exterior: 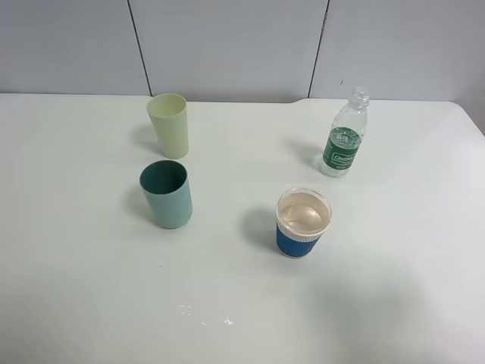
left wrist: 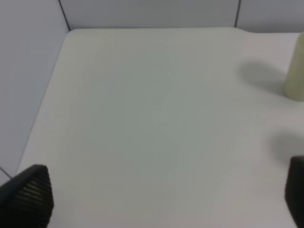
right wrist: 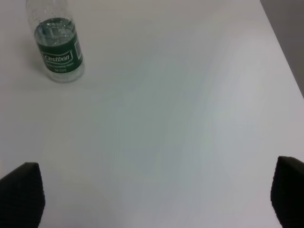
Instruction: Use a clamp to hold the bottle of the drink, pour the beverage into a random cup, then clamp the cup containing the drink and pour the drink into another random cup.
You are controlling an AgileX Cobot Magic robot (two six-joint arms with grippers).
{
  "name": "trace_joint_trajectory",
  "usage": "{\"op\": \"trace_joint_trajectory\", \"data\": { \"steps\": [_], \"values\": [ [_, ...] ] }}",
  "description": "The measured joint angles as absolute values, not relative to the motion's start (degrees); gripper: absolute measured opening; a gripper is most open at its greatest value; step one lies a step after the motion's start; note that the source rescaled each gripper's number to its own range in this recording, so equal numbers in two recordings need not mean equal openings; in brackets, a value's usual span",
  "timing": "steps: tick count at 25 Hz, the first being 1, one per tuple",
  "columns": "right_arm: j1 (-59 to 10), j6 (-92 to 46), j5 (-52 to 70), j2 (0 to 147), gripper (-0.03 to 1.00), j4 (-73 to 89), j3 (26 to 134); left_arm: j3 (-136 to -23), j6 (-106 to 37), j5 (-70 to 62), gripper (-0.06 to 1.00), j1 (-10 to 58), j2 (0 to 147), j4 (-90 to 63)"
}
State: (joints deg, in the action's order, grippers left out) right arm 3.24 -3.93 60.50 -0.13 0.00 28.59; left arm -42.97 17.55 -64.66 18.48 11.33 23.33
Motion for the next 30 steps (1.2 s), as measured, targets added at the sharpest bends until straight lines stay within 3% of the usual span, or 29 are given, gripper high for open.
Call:
{"op": "trace_joint_trajectory", "data": {
  "steps": [9,22,30],
  "values": [
    [3.2,-3.9,60.5,-0.1,1.00,0.0,28.6,-43.0,18.1,-65.1,0.98,18.5,12.6,27.3],
    [3.2,-3.9,60.5,-0.1,1.00,0.0,28.6,-42.0,14.4,-65.1,0.98,18.1,13.2,9.3],
    [3.2,-3.9,60.5,-0.1,1.00,0.0,28.6,-41.3,2.5,-64.6,0.99,3.3,7.9,6.4]
  ]
}}
